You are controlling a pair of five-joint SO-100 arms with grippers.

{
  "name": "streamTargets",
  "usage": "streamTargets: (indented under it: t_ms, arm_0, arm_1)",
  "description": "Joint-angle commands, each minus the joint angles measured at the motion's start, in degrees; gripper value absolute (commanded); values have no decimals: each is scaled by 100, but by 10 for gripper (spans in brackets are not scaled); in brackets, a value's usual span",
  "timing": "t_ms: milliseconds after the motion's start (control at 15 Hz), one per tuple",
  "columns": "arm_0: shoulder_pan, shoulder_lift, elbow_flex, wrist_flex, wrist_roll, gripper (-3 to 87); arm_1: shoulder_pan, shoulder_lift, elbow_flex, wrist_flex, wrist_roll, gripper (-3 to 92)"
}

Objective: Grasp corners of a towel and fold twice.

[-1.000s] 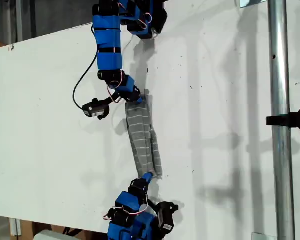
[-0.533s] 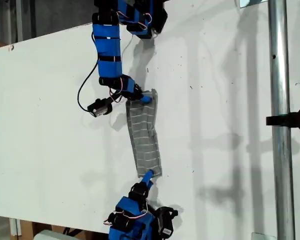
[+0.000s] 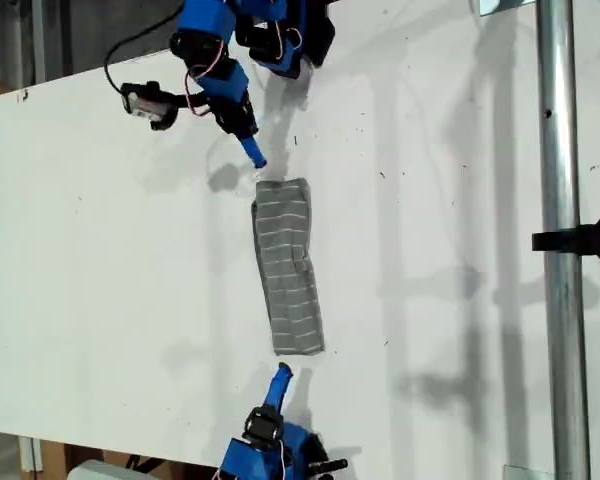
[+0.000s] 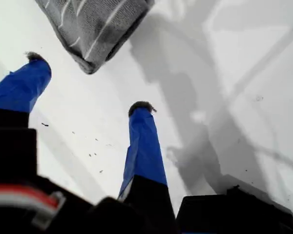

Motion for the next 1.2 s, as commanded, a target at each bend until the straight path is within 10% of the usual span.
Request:
streamTargets:
  t_ms: [0, 933, 1067, 1133]
  arm_0:
    - [211, 193, 185, -448, 132, 151]
    - [264, 193, 483, -721, 229, 148]
    - [264, 193, 483, -703, 237, 148]
    - [281, 193, 466, -677, 237, 148]
  arm_1:
    - [-149, 826, 835, -343, 677, 376]
    - [-844, -5625, -1011, -5818, 1116, 329]
    - [-923, -5643, -1055, -6073, 1169, -2]
    - [-888, -5361, -1020, -5643, 1125, -2]
